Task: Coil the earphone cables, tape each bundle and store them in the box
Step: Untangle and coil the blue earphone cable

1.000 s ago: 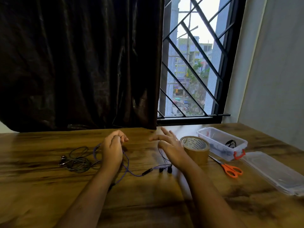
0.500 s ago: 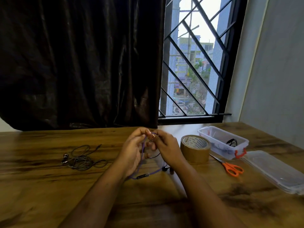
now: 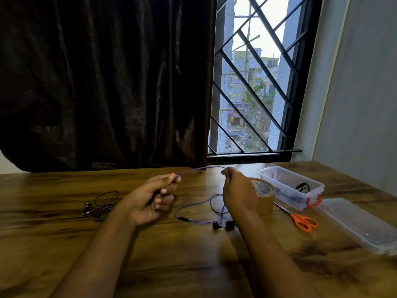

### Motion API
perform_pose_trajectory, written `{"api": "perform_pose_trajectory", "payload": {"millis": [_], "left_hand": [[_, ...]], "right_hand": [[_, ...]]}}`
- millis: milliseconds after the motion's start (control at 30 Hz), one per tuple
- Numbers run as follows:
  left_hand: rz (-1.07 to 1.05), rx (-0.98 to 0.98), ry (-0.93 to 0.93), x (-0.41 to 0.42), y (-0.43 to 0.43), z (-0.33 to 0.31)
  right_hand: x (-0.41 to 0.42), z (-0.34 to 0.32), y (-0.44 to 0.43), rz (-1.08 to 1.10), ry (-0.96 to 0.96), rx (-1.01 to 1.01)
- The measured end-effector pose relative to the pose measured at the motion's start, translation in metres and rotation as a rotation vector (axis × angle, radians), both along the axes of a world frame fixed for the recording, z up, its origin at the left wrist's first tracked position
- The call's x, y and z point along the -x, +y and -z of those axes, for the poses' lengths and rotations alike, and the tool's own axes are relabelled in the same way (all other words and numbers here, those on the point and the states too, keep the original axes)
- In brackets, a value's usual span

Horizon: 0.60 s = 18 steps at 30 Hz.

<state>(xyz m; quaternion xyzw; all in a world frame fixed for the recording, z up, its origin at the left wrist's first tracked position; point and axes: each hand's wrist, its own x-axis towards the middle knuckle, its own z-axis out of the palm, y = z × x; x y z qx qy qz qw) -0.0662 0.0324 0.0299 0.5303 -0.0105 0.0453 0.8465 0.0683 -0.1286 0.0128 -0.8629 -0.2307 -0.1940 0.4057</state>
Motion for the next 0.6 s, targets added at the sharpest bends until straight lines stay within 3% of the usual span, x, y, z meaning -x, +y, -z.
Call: {"api": "perform_pose_trajectory", "payload": {"millis": [167, 400, 467, 600], "left_hand": [[-0.145, 0.123, -0.231, -0.012, -0.022, -0.005], [-0.657, -0.115, -0.178, -0.038, -0.044, 0.008], [-0.733, -0.258, -0.184, -0.041, -0.040, 0.013], [-0.819, -0.781, -0.111, -0.040, -0.027, 0.025]], "right_hand": [[0.013, 0.008, 0.008, -0.075, -0.122, 0.355], [0.029, 0.018, 0.024, -0.387, -0.143, 0.630], [0.028, 0.020, 0.028, -0.522, -0.120, 0.607], [0.029, 0.010, 0.025, -0.624, -0.173, 0.532]]}}
